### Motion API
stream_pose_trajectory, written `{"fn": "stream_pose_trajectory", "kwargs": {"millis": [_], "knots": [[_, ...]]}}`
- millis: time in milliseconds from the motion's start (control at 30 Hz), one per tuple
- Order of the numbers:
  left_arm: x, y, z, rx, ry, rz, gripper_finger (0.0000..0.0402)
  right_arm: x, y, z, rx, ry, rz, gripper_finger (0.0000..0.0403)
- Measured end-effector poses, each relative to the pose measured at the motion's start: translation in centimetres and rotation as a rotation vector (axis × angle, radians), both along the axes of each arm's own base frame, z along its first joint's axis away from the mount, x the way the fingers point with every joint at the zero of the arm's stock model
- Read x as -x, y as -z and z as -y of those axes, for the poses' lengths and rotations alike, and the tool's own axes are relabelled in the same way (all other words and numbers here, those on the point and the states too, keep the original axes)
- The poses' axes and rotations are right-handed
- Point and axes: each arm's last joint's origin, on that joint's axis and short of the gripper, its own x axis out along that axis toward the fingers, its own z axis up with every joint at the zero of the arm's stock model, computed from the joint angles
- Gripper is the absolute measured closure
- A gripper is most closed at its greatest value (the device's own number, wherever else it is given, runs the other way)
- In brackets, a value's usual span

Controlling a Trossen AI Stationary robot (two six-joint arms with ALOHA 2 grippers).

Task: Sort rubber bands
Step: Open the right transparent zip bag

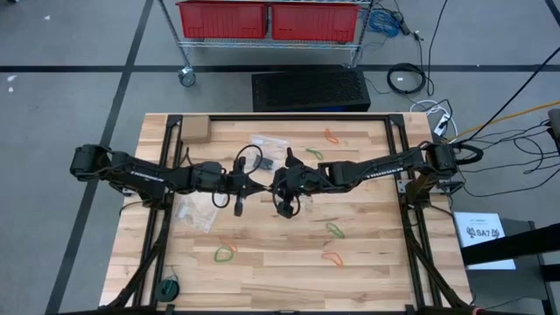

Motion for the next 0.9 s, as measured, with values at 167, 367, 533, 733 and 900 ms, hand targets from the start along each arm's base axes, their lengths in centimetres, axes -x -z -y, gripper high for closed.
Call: {"fn": "stream_pose_trajectory", "kwargs": {"millis": [167, 367, 533, 733, 900], "knots": [[0.1, 0.0, 0.0, 0.000, 0.000, -0.002, 0.0402, 0.2, 0.2, -0.2, -0.005, 0.002, -0.031, 0.0399], [0.1, 0.0, 0.0, -0.001, 0.001, -0.002, 0.0401, 0.5, 0.5, -0.5, -0.009, 0.002, -0.073, 0.0399], [0.1, 0.0, 0.0, -0.001, 0.001, -0.002, 0.0401, 0.7, 0.7, -0.8, -0.011, 0.000, -0.094, 0.0399], [0.4, -0.6, 0.0, -0.001, 0.001, 0.019, 0.0401, 1.0, 1.0, -0.9, -0.011, 0.007, -0.140, 0.0399], [0.8, -1.2, 0.0, -0.009, 0.001, 0.036, 0.0401, 1.2, 1.2, -1.0, -0.014, 0.009, -0.170, 0.0399]]}}
